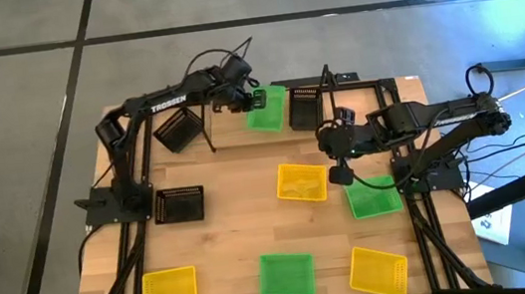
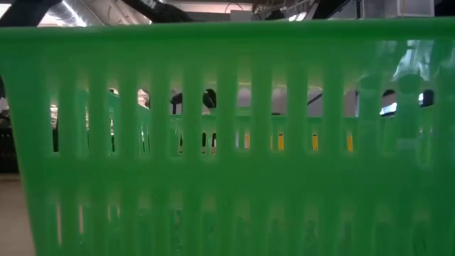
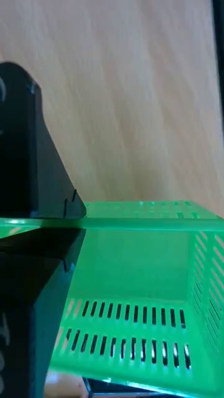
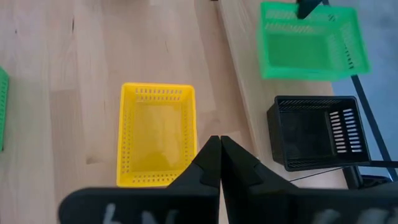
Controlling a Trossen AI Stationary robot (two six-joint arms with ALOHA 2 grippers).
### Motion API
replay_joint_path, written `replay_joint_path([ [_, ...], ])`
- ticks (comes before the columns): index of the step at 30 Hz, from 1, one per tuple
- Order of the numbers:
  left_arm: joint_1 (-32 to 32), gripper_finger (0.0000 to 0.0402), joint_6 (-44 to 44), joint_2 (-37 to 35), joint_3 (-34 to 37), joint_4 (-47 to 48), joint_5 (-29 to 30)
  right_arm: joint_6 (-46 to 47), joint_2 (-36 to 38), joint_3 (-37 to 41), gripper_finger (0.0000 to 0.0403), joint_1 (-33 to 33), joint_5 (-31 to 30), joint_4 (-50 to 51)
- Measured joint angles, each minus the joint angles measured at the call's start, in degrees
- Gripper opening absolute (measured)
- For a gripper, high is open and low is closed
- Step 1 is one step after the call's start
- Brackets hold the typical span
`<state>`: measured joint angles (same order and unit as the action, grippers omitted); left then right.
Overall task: Stack baskets on shelf by color
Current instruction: Put the top left green bin on the shelf, then put the top yellow bin on the shelf
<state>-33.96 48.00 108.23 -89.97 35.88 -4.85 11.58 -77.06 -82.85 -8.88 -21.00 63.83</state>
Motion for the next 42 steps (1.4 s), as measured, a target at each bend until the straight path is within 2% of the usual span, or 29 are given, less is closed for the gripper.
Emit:
replay_joint_path([
  [13, 0.6, 0.0001, 1.5, 4.8, 0.0, -2.2, -0.2, 0.0, 0.0, 0.0, 0.0000, 0.0, 0.0, 0.0],
  [24, 0.6, 0.0052, -0.1, 5.0, 0.0, -3.7, -0.2, 0.1, 0.0, 0.0, 0.0000, 0.0, 0.0, 0.0],
  [29, 0.5, 0.0058, -0.9, 4.7, 0.0, -3.8, -0.3, 0.3, 0.0, 0.0, 0.0000, 0.0, 0.0, 0.0],
  [37, 0.4, 0.0059, -8.6, 4.1, -2.2, -3.2, 1.0, 0.1, 0.0, 0.0, 0.0000, 0.0, 0.0, -0.1],
  [42, 2.2, 0.0057, -17.4, 4.0, -7.0, -0.2, 6.0, -1.4, 0.3, 0.0, 0.0000, 0.0, 1.4, -0.1],
])
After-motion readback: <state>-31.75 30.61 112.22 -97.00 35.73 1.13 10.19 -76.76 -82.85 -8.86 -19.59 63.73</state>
